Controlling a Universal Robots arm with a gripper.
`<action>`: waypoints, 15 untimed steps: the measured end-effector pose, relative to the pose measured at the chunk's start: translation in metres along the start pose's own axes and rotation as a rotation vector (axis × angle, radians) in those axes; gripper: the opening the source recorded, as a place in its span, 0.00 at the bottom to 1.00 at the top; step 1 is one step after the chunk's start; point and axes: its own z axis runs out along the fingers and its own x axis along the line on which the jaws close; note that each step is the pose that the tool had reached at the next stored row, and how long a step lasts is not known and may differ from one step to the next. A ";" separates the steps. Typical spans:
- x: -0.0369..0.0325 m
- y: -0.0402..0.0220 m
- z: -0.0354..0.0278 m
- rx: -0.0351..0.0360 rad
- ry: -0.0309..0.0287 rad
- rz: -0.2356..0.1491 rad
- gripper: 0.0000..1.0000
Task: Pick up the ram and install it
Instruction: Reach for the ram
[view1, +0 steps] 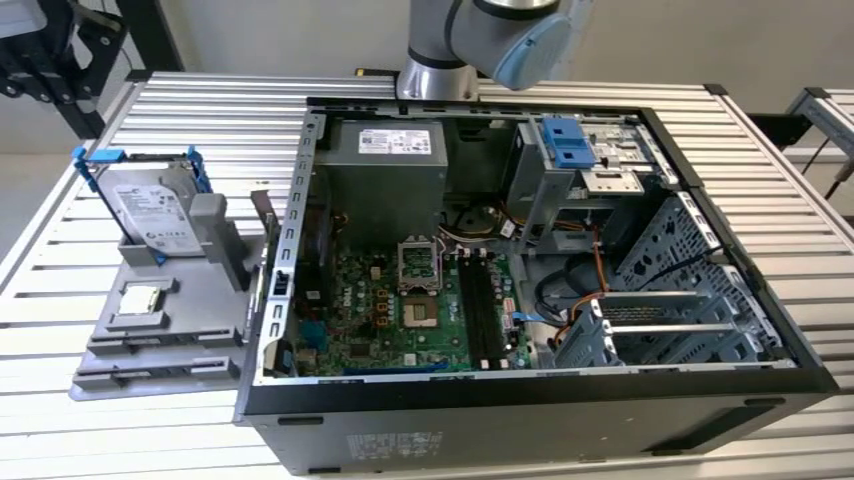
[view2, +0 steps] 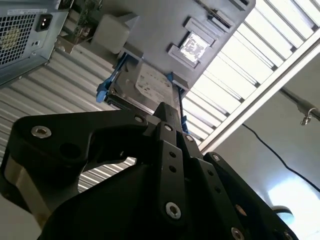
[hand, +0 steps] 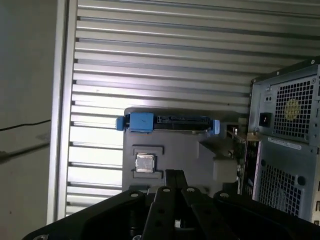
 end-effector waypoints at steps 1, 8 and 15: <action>0.0001 -0.0017 -0.0001 0.0001 -0.0002 0.003 0.00; 0.0020 -0.0155 -0.0008 0.0002 -0.0006 0.010 0.00; 0.0045 -0.0303 -0.0016 0.0001 -0.0005 0.010 0.00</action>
